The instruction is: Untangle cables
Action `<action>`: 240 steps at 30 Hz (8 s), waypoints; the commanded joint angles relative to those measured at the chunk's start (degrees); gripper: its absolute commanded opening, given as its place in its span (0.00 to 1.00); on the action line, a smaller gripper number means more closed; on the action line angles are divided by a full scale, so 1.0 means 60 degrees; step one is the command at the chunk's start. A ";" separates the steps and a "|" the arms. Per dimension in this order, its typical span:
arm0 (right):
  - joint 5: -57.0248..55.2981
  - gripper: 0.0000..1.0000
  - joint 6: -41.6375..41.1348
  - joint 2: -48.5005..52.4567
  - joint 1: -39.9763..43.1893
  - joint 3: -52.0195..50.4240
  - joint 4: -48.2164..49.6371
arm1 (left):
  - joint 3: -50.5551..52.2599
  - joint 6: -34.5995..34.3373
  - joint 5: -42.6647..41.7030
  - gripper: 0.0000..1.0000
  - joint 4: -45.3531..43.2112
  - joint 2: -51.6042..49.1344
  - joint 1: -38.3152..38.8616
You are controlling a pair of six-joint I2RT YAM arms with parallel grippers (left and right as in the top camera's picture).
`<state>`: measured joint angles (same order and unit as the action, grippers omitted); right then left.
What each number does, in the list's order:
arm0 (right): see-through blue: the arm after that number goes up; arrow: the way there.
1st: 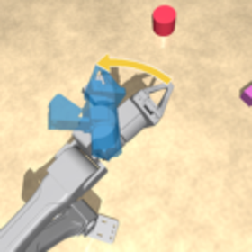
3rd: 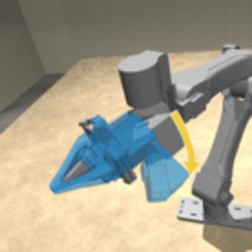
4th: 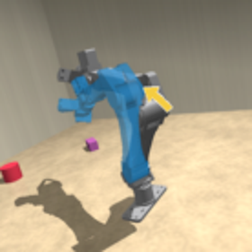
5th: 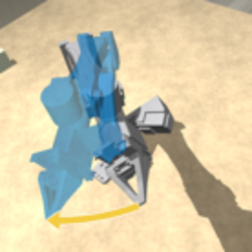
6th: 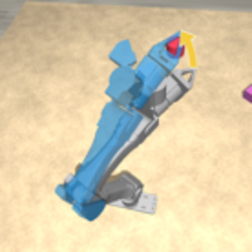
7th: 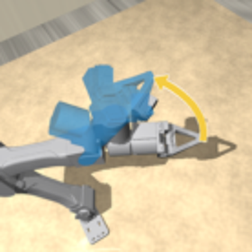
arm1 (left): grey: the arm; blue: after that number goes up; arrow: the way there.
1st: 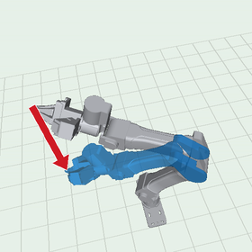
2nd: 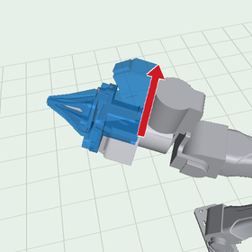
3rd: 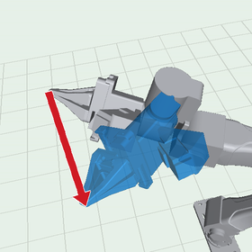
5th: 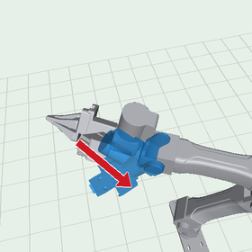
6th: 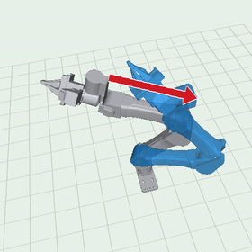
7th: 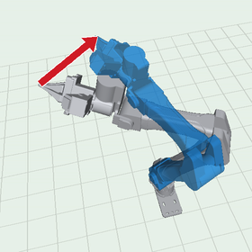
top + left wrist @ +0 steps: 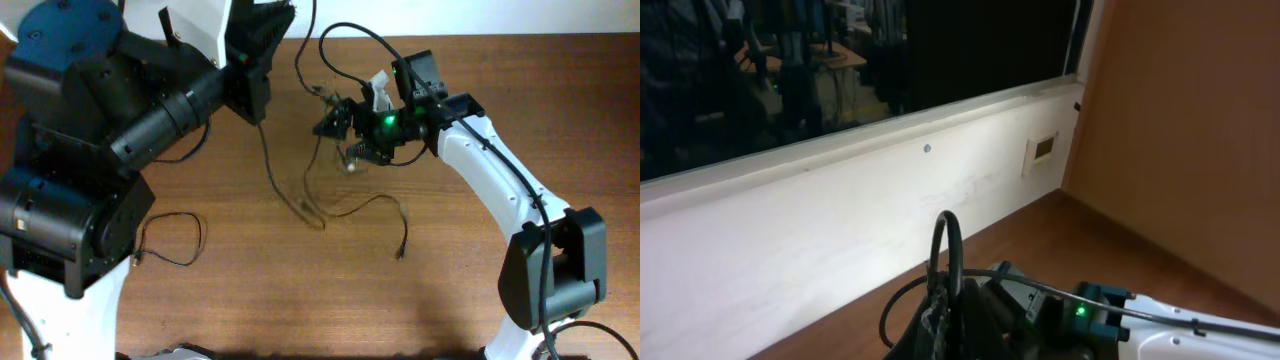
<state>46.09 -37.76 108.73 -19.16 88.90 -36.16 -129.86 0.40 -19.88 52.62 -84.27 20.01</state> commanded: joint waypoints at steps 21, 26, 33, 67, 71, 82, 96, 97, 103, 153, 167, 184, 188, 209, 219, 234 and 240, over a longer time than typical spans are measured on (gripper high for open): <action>-0.1708 0.98 0.0015 0.0918 -0.0681 -0.0036 -0.0586 | -0.0033 -0.0459 0.1752 0.00 0.0696 0.1370 -0.0051; -0.1563 0.98 0.0171 0.1045 -0.0015 0.0007 -0.0980 | -0.0033 -0.0375 0.3789 0.00 0.0787 0.0681 -0.0051; -0.0860 0.94 0.2000 0.0233 0.1872 0.0051 -0.2193 | -0.0033 0.0197 0.4892 0.00 0.0310 -0.0127 -0.0685; -0.2087 0.96 0.2765 0.0062 0.1687 0.0040 -0.3439 | -0.0991 -0.0637 0.3027 0.99 0.1264 -0.6451 -0.7042; -0.2084 0.95 0.3024 0.0062 0.1698 0.0040 -0.3442 | -0.1260 -0.0634 0.1683 0.99 0.2452 -0.4215 -0.6929; -0.2087 1.00 0.4007 -0.1869 0.4171 0.0346 -0.4925 | -0.0044 -0.0608 0.1778 1.00 0.5712 -0.1395 -0.4339; -0.3056 0.99 0.4044 -0.1810 0.4568 0.0328 -0.5085 | 1.0171 -0.3173 0.2025 0.99 0.1730 0.0506 0.0051; -0.3056 0.99 0.4044 -0.1807 0.4572 0.0328 -0.5082 | 1.0382 -0.3177 0.1912 0.99 0.1719 0.0484 0.0193; -0.3056 0.99 0.4044 -0.1810 0.4572 0.0328 -0.5074 | 1.2571 -0.3625 0.0980 0.87 0.0557 0.0459 0.1807; -0.3056 0.99 0.4047 -0.1810 0.4561 0.0324 -0.5271 | 0.3661 -0.1118 0.3993 0.00 -0.4430 -0.3730 -0.4200; -0.3060 0.99 0.4047 -0.1810 0.4561 0.0324 -0.5333 | 0.3566 -0.0769 0.5253 1.00 -0.3144 -0.6393 -0.4499; -0.3519 0.99 0.5085 -0.3847 0.4240 0.0350 -0.6266 | 0.2106 -0.0776 0.3173 0.99 0.1610 0.0448 -0.4488; -0.4401 0.99 0.5082 -0.5661 0.3676 0.0346 -0.6659 | 0.2106 -0.0772 0.3093 0.99 0.1679 0.0765 -0.4488; -0.5053 0.99 0.5264 -1.0240 0.3632 -0.4379 -0.0237 | 0.2106 -0.0772 0.3093 0.99 0.1679 0.0754 -0.4488; -0.5665 0.99 0.5264 -1.5777 0.3632 -1.1245 0.4663 | 0.2106 -0.0772 0.3093 0.99 0.1679 0.0754 -0.4488; -0.5475 0.99 0.5224 -1.8090 0.3632 -1.4764 0.5464 | 0.2109 -0.0769 0.3093 1.00 0.1679 0.0754 -0.4488; -0.5475 0.99 0.5224 -1.8079 0.3632 -1.4764 0.5479 | 0.2109 -0.0772 0.3093 0.99 0.1679 0.0754 -0.4488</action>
<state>12.71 -6.04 0.84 2.94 0.58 -3.03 -116.95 -4.69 -0.95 62.83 -79.83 -6.57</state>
